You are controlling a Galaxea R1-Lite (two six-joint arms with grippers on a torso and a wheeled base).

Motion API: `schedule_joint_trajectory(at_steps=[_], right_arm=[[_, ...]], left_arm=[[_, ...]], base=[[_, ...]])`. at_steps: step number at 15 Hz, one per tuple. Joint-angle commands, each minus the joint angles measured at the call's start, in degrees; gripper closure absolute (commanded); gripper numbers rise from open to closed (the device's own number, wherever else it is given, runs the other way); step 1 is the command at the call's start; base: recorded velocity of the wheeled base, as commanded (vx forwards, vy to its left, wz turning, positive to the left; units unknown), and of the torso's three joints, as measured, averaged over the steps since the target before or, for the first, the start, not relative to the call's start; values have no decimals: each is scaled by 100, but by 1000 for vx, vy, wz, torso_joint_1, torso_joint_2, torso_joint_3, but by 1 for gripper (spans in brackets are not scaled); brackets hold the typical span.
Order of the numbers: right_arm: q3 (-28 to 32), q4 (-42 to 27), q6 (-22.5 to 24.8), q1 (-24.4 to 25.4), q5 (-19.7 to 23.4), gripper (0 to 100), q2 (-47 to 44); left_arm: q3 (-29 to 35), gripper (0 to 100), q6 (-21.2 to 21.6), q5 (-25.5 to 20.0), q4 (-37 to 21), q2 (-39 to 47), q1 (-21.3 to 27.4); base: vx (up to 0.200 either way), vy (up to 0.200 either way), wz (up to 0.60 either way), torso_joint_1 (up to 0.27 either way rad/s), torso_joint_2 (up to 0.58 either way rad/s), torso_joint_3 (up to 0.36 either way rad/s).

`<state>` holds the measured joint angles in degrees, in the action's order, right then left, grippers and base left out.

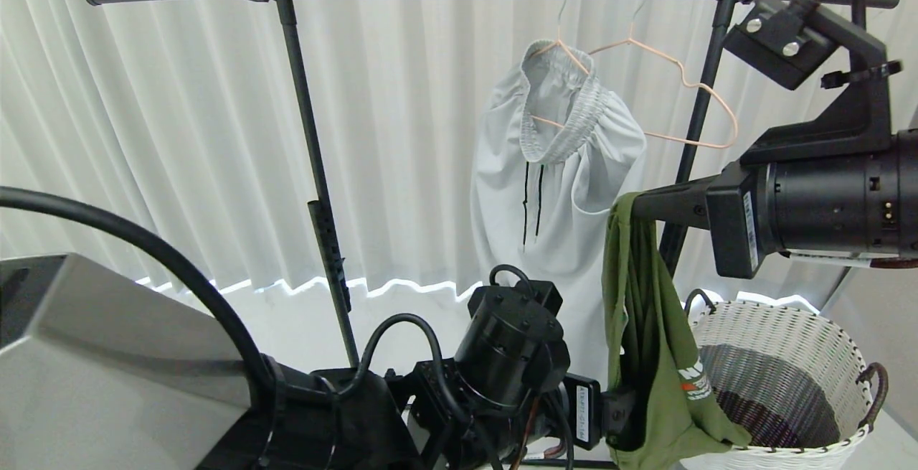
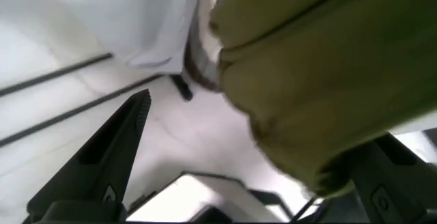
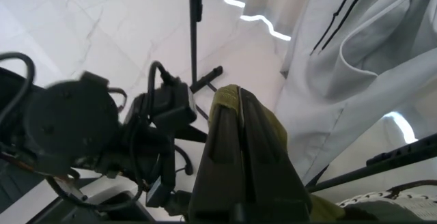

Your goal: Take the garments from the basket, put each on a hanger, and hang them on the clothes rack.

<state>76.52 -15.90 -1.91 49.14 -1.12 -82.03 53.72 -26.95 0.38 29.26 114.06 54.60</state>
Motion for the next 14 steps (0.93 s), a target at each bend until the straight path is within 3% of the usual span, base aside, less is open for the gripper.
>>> schedule_joint_trajectory(at_steps=[1,5,6,8,10,12,14], right_arm=[[12,-10,-2,8,-2,100,20],[-14,-1,-2,-1,-20,100,12],[-14,-1,7,-1,-20,100,3],[-41,-10,-2,-10,-46,100,12],[-208,-28,7,-115,-134,100,108],[-348,-45,16,-159,-301,100,214],[-357,-54,16,-159,-424,100,302]], left_arm=[[-222,0,-3,76,1,135,15],[-1171,0,6,156,1,-454,7],[-1382,100,6,156,1,-577,7],[-1646,100,15,305,1,-762,7],[-1910,100,164,876,1,-1237,42],[-2182,100,779,1158,-34,-2256,-99],[-1901,100,1614,1149,-772,-3311,-758]], base=[[0,0,0,0,0,0],[0,0,0,0,0,0],[0,0,0,0,0,0],[0,0,0,0,0,0],[0,0,0,0,0,0],[0,0,0,0,0,0],[0,0,0,0,0,0]])
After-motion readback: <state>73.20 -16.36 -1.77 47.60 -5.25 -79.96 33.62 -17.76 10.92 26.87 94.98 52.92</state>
